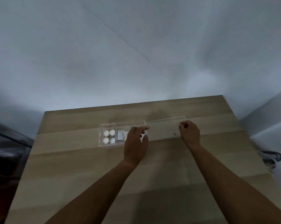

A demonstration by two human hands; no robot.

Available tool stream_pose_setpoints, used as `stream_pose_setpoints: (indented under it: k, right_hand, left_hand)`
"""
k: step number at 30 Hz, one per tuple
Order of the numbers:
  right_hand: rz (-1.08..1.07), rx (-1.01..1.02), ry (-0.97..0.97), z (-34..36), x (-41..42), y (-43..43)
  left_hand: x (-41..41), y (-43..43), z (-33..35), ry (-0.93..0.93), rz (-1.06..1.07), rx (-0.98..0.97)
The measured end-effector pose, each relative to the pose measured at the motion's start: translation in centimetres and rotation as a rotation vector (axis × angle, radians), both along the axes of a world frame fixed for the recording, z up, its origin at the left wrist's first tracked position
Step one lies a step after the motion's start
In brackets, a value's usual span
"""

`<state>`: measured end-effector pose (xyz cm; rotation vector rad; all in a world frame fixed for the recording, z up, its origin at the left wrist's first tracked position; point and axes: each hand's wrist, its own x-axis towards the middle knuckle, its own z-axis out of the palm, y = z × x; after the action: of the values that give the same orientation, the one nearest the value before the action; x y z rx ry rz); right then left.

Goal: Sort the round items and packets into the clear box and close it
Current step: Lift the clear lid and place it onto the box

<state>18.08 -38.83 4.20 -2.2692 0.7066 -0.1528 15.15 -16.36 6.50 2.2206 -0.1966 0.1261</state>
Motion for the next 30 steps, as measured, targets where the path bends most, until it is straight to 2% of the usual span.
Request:
stream_pose_setpoints:
  k: [3,5,8,11,14,20,26,30]
  right_hand:
    - [-0.006,-0.016,0.017,-0.5,-0.7,-2.4]
    - [0.018,-0.02,0.035,-0.9,-1.1,-3.4]
    - [0.119,-0.076,0.117,-1.6,-1.5,-4.5]
    - [0.266,-0.108,0.214,-2.4,-2.0,-4.8]
    - [0.364,-0.139,0.256,-3.3,-2.4,-4.6]
    - [0.31,-0.036,0.209,-4.1,-2.2,-4.6]
    - [0.042,0.118,0.166,-3.7,-0.9,-5.8]
    - [-0.17,0.293,0.179,-3.7,-1.5,-7.3]
  left_hand:
    - [-0.3,-4.4,-1.1,0.184,-0.13,0.058]
    - [-0.3,-6.4,-2.2,0.324,-0.178,0.195]
    - [0.0,-8.4,-3.5,0.379,-0.185,0.441]
    - [0.5,-9.1,-4.2,0.408,-0.153,0.518]
    - [1.0,-9.5,-4.6,0.452,-0.091,0.496]
    - [0.9,-10.2,-4.8,0.46,0.038,0.306]
    - [1.1,-10.7,-4.2,0.498,0.128,0.092]
    - [0.9,-10.8,-3.4,0.414,0.128,-0.016]
